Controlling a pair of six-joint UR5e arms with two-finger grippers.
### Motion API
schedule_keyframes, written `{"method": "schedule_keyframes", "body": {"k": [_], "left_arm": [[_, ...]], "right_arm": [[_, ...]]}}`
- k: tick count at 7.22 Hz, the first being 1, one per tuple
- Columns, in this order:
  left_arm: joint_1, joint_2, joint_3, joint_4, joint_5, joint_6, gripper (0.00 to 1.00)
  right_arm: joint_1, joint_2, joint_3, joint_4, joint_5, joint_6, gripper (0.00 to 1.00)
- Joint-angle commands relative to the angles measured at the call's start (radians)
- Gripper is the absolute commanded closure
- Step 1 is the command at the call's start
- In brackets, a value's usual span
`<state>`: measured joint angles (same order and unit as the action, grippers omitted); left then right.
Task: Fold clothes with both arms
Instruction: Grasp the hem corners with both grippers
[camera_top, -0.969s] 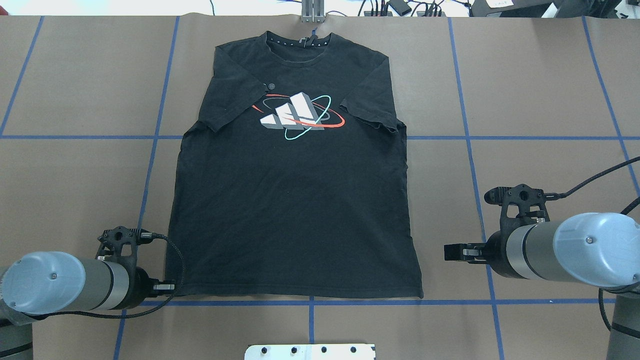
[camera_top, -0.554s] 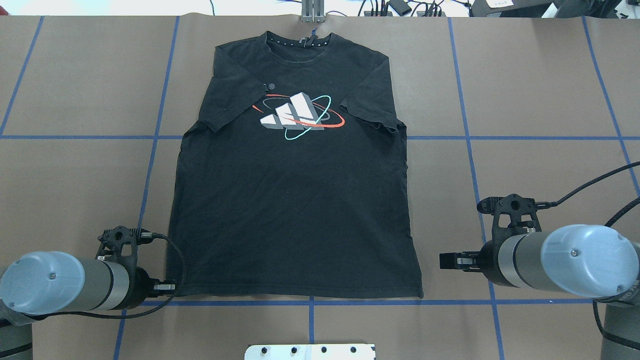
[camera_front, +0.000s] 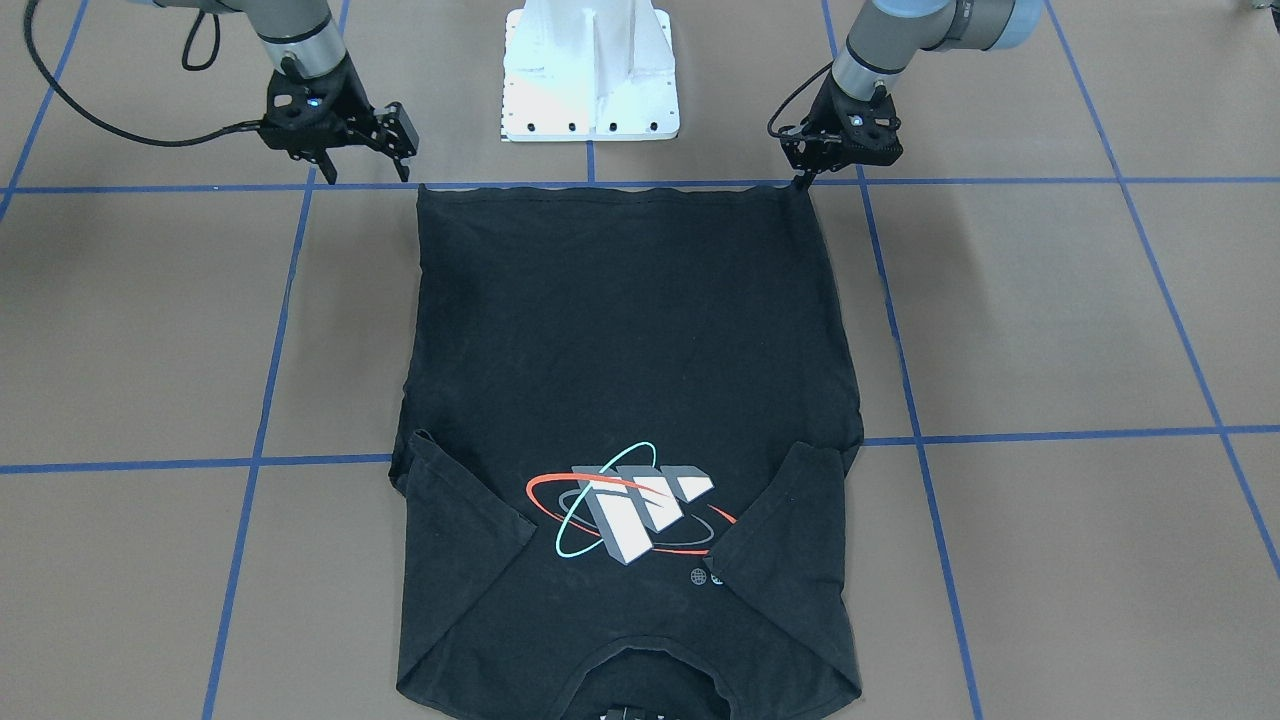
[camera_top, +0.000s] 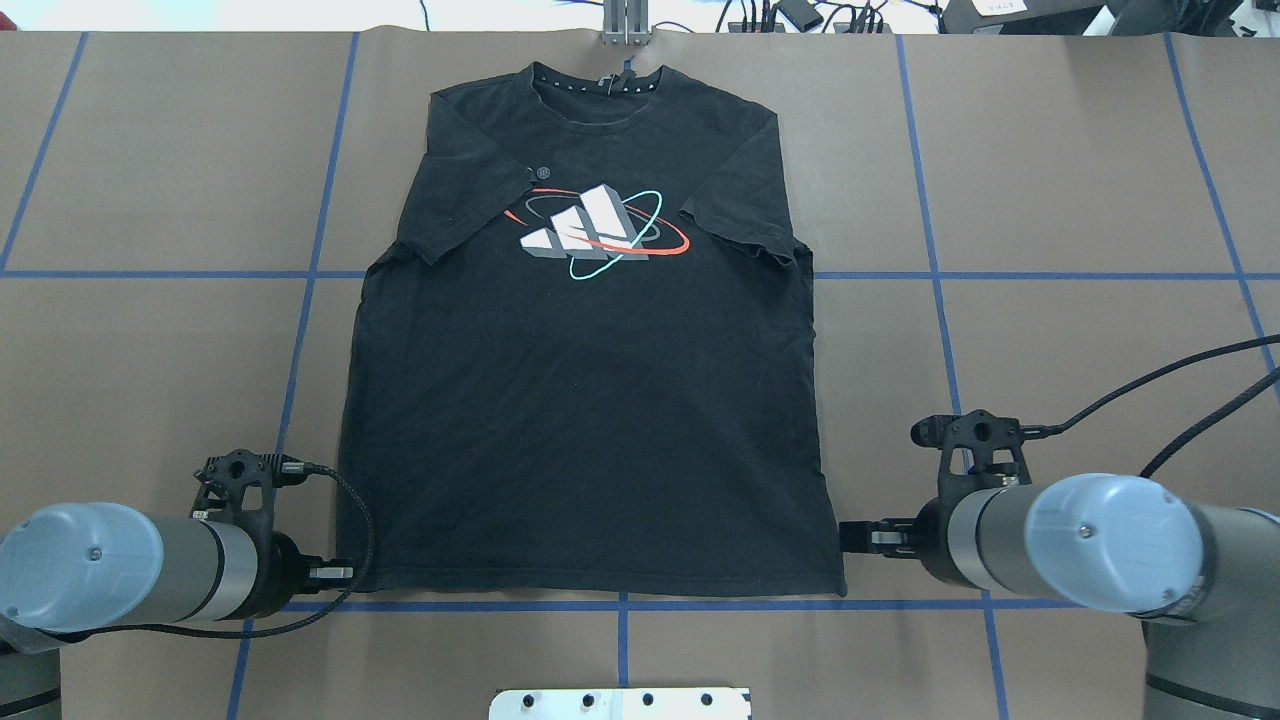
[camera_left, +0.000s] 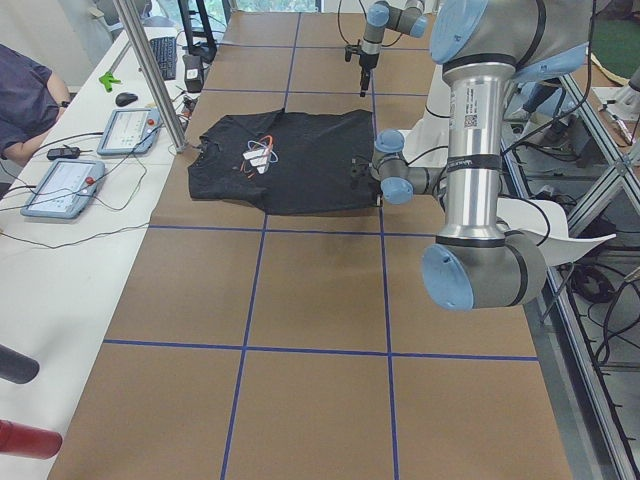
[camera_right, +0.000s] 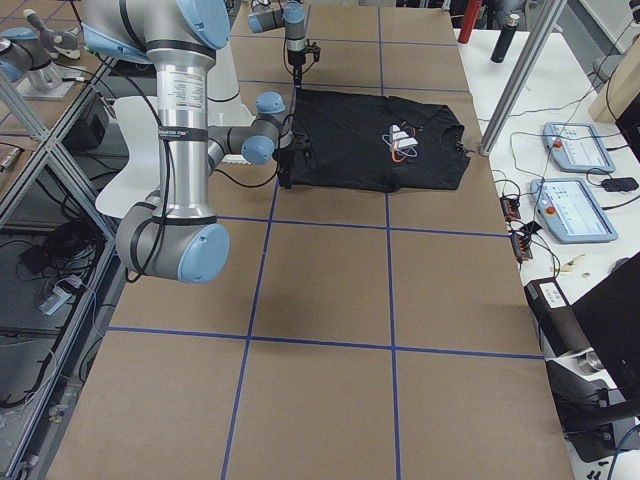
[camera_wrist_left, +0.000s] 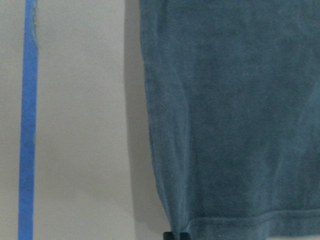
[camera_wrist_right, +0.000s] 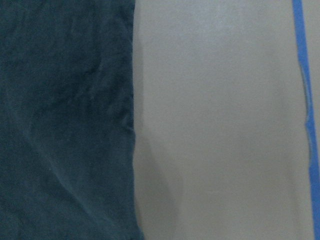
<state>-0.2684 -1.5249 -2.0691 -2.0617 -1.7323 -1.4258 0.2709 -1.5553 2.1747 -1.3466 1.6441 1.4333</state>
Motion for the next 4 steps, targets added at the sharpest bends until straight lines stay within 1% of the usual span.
{"method": "schedule_keyframes", "body": {"k": [1,2,3,4], "left_arm": [[0.0,0.0,-0.002,0.0,0.005,0.001,1.0],[0.002,0.002,-0.003,0.0,0.007,-0.001,1.0],[0.002,0.002,-0.009,0.0,0.007,-0.001,1.0],[0.002,0.002,-0.012,0.002,0.008,-0.001,1.0]], "right_arm": [[-0.062,0.05,-0.048,0.009,-0.065,0.038,0.05],[-0.076,0.057,-0.053,0.009,-0.07,0.038,0.17],[-0.081,0.057,-0.064,0.011,-0.072,0.038,0.24],[-0.081,0.066,-0.078,0.011,-0.075,0.038,0.27]]}}
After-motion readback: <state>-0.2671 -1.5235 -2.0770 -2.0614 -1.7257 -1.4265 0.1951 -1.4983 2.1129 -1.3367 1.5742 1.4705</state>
